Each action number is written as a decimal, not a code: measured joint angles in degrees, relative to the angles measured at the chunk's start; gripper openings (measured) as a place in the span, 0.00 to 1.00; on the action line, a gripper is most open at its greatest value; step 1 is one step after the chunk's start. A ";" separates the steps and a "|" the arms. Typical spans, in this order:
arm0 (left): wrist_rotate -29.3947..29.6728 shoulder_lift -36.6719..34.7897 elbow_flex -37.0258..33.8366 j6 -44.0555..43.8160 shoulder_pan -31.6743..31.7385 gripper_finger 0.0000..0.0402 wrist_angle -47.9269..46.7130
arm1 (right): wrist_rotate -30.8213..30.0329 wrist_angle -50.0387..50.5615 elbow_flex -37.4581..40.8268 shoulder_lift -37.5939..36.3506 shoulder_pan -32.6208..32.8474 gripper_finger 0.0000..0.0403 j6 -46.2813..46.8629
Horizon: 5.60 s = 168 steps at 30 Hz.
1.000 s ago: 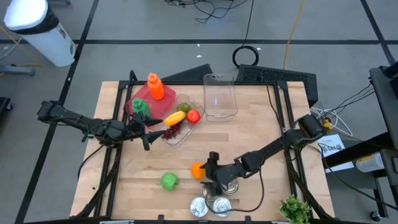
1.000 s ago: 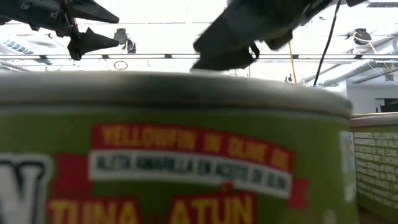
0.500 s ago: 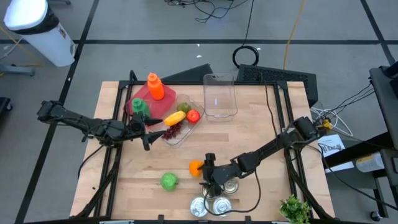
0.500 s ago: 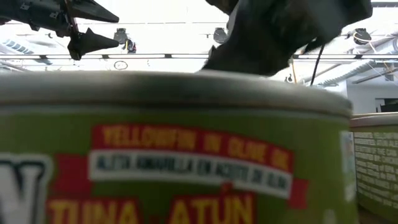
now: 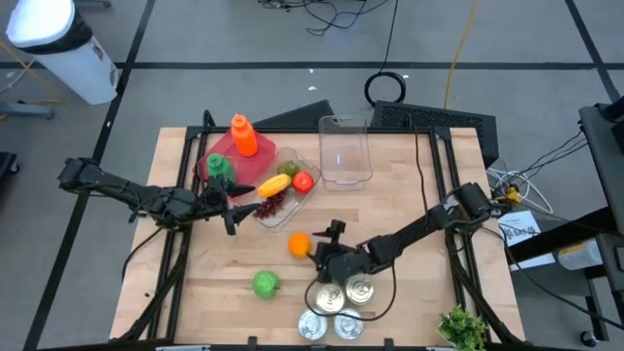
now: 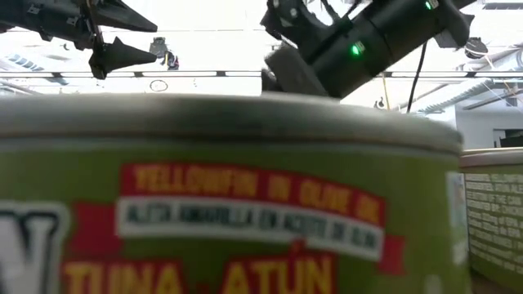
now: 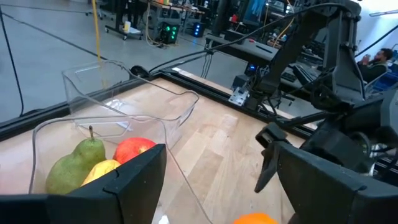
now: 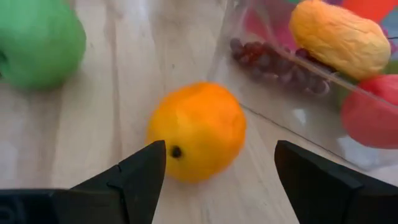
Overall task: Pick & Place Food Item
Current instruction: Put the orange into the left transparent bin
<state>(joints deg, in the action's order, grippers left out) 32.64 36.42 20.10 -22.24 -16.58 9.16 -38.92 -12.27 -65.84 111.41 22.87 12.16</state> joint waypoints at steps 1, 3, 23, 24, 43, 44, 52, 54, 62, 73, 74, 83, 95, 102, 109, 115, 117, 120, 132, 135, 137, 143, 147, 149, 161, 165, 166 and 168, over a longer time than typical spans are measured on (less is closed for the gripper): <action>0.00 0.00 0.00 0.00 0.00 0.76 0.01 | 0.85 -0.18 -0.02 -0.36 -0.04 0.70 0.83; 0.02 0.00 0.00 0.00 0.00 0.77 0.03 | 3.78 -1.03 -0.04 -0.47 -0.13 0.70 2.15; 0.44 0.00 0.00 -0.52 0.00 0.76 0.05 | 10.38 -4.56 -0.04 -0.36 -0.90 0.77 -1.37; 0.44 0.00 0.00 -0.52 0.00 0.76 0.04 | 10.37 -4.64 -0.04 -0.36 -0.90 0.80 -1.55; 0.51 5.05 -0.02 -0.54 0.00 0.80 5.64 | 19.87 -3.98 -0.02 2.98 -6.72 0.87 5.04; 0.53 5.29 -0.02 -0.53 0.00 0.79 5.76 | 21.59 -4.06 -0.02 2.96 -6.98 0.85 5.26; 0.52 8.44 -0.02 -2.26 0.00 0.76 7.35 | 25.42 -3.44 -0.02 2.06 -7.57 0.63 3.75; 0.43 9.82 -0.02 -2.44 0.00 0.76 7.80 | 25.41 -2.06 0.02 0.52 -7.38 0.63 2.57; -8.13 18.31 -0.02 5.74 -0.01 0.79 22.69 | 22.04 9.73 1.38 -10.65 -6.38 0.64 -0.73; -15.14 36.52 0.06 11.58 0.07 0.76 46.28 | 11.90 -24.14 25.06 -26.19 -1.81 0.64 -8.53; -15.54 38.35 0.58 11.61 0.07 0.76 47.07 | 11.95 -27.16 26.47 -26.31 -1.64 0.64 -9.67; -19.68 51.18 17.44 20.55 0.48 0.77 36.11 | 12.11 -32.83 28.59 -26.61 -1.21 0.63 -13.54; -15.68 60.33 30.05 23.52 1.26 0.89 28.51 | 13.24 -32.96 28.74 -26.59 -0.13 0.63 -15.15; -22.39 60.35 30.05 21.62 2.29 0.77 28.32 | 13.47 -33.42 28.72 -26.57 -0.05 0.63 -14.86; -23.01 58.62 30.05 19.00 3.18 0.70 26.18 | 13.67 -33.44 28.53 -26.60 -0.12 0.72 -12.82; -15.19 48.68 30.05 18.59 2.83 0.70 10.93 | 13.70 -28.53 28.39 -30.52 0.14 0.81 -15.90; -11.13 44.55 30.05 18.03 2.85 0.70 5.58 | 13.69 -26.77 28.41 -32.62 0.17 0.82 -15.92; -5.50 38.85 30.05 13.19 4.21 0.70 -4.26 | 13.67 -23.82 28.41 -35.84 0.15 0.82 -15.91; -12.21 40.19 30.01 -5.03 16.15 0.70 -28.03 | 13.58 -21.73 28.48 -38.39 0.09 0.81 -15.89; -13.42 43.69 30.03 -5.07 16.62 0.70 -25.95 | 13.58 -21.71 28.50 -38.35 0.09 0.80 -15.89; -13.25 45.98 30.03 -5.09 17.07 0.70 -25.12 | 13.58 -21.72 28.50 -38.35 0.09 0.80 -15.89; -13.33 50.61 30.03 -7.17 18.45 0.70 -25.17 | 13.54 -21.53 28.50 -38.35 0.09 0.80 -15.87; -13.33 52.36 30.03 -6.98 18.86 0.70 -23.90 | 13.52 -21.48 28.52 -38.35 0.09 0.80 -15.87; -13.29 52.88 30.03 -6.87 18.86 0.70 -22.82 | 13.52 -21.33 28.52 -38.35 0.09 0.80 -15.87; -13.21 53.20 30.03 -7.34 19.08 0.84 -22.32 | 13.52 -21.22 28.52 -38.33 0.09 0.80 -15.85; -13.33 52.81 30.03 -4.64 19.08 0.68 -21.85 | 13.51 -21.22 28.52 -38.33 0.09 0.80 -15.85; -13.29 52.35 30.01 -3.82 19.08 0.68 -21.77 | 13.52 -21.20 28.52 -38.33 0.09 0.80 -15.85; -13.28 50.86 30.01 -2.50 19.08 0.68 -20.80 | 13.52 -21.18 28.52 -38.33 0.09 0.80 -15.85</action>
<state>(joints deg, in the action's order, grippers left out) 19.36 87.28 50.11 -24.74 2.50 -11.64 -25.41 -33.45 -37.32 73.08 22.96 -3.68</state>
